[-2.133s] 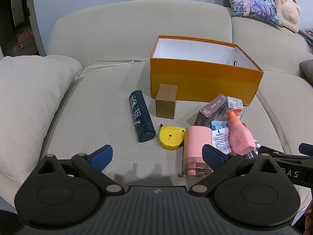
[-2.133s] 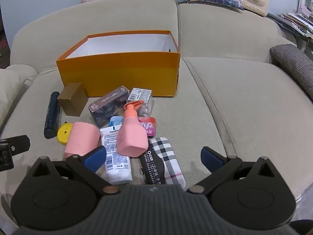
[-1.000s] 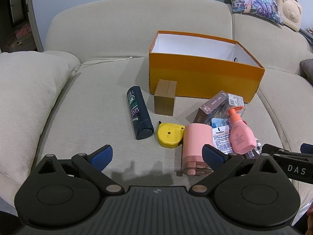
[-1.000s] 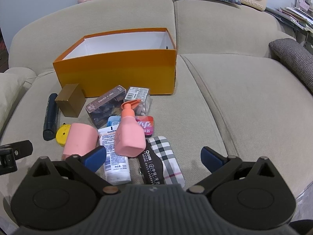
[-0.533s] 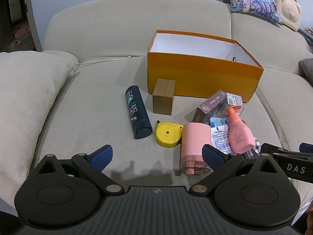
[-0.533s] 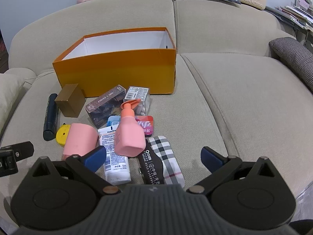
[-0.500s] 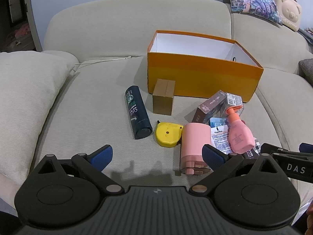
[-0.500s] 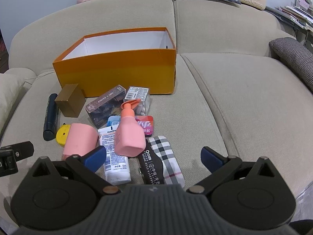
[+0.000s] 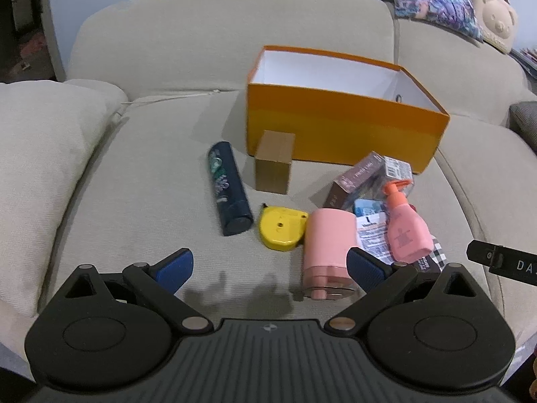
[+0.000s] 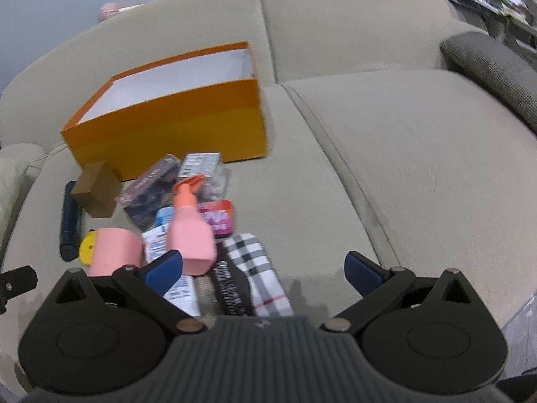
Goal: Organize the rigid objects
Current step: 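Grasp the pink cylindrical container with the left gripper while the right gripper grasps the pink pump bottle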
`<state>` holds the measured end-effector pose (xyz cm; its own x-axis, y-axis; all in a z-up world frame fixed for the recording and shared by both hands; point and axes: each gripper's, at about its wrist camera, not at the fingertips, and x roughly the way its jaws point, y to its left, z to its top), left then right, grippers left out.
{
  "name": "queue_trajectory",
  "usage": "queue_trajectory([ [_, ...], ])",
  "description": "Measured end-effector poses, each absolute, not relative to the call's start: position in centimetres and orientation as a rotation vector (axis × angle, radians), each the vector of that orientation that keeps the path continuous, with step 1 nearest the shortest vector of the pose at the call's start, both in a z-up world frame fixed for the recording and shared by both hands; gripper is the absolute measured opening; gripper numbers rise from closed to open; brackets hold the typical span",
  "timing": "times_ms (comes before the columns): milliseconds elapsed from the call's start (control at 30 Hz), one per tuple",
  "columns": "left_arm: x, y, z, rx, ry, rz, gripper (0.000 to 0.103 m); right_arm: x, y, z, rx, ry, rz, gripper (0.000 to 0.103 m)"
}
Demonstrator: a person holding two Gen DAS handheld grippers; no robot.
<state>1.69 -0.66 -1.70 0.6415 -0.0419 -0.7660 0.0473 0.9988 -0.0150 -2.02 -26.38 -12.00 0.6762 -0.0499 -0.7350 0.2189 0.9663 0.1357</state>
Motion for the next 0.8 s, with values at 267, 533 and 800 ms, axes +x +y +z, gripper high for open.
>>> queue_trajectory([
  [267,3.3,-4.2,-3.6,0.06,0.935,-0.115,0.103,-2.4,-27.9,-12.2,0.264,0.818,-0.163,0.102],
  [533,6.0,-5.2,-6.5,0.082,1.031,-0.129,0.103,-2.3,-28.6,-12.3,0.297,0.823,-0.151,0.102],
  [800,7.4,-5.6,-8.0,0.027,1.083,-0.167,0.102,-1.7,-28.9,-13.0,0.298,0.847,-0.148,0.102],
])
